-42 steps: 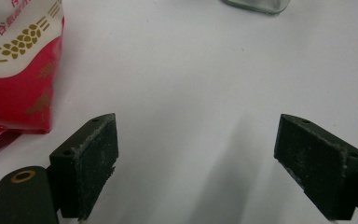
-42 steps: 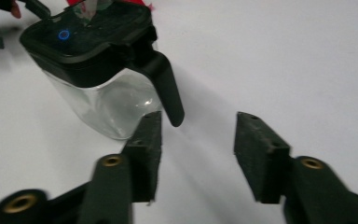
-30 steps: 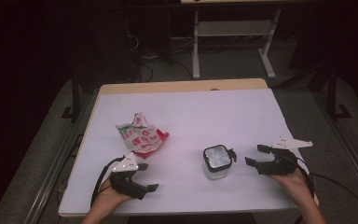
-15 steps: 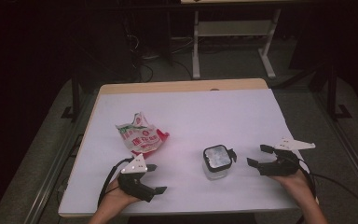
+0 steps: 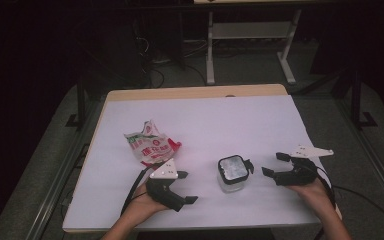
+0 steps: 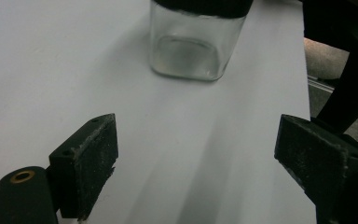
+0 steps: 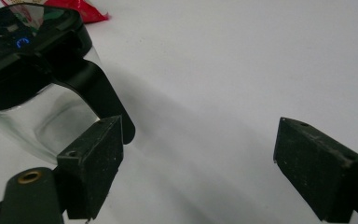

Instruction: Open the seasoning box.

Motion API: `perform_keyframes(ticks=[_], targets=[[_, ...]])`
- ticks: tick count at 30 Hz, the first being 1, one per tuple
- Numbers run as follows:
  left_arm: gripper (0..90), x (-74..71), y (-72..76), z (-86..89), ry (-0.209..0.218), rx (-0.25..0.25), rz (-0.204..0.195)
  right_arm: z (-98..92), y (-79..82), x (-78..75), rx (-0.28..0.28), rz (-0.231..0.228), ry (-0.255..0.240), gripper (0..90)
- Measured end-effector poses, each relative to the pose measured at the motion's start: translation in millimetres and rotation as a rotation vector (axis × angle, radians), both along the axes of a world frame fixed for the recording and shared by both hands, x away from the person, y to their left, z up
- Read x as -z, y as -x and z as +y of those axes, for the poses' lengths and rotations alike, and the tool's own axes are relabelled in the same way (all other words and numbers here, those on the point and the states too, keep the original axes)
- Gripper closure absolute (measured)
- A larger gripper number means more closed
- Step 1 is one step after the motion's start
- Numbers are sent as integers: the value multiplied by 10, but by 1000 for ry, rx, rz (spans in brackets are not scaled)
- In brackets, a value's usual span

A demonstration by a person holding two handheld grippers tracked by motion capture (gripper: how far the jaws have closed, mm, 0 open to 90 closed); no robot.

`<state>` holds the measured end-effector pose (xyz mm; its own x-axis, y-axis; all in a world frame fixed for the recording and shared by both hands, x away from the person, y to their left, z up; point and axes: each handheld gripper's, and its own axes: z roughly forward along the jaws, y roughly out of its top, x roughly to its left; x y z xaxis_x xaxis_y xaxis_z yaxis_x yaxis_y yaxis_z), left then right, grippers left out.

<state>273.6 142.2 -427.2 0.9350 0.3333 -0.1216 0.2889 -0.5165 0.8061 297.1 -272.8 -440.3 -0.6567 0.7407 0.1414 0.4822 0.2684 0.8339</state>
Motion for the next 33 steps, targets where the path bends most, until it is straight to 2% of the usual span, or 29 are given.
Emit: perform_keyframes(ticks=[3,5,9,11,15,18,22,24,26,30,33], targets=[[129,1,-13,-42,6,10,11,19,0,21,-2,6,-2,154],[129,-5,-42,-53,-2,12,4,25,4,34,-1,4,3,154],[129,-24,-96,-104,11,17,9,4,20,33,10,3,-6,155],[129,-43,-113,-139,2,22,-3,-10,28,25,16,-6,-4,155],[129,-89,-180,-220,17,36,-6,-38,34,17,22,-10,-16,155],[129,-104,-208,-292,-4,59,-21,-40,31,14,23,-13,-14,155],[126,-120,-270,-378,0,78,-22,-41,22,12,31,-18,-19,155],[122,-111,-292,-431,-22,87,-34,-34,22,12,29,-19,-18,155],[120,-110,-312,-485,-22,103,-28,-25,25,17,29,-13,-18,155],[122,-140,-342,-589,-24,114,-48,-30,23,34,28,-10,-17,155],[122,-143,-370,-659,-23,122,-41,-40,22,33,31,-13,-17,155]])
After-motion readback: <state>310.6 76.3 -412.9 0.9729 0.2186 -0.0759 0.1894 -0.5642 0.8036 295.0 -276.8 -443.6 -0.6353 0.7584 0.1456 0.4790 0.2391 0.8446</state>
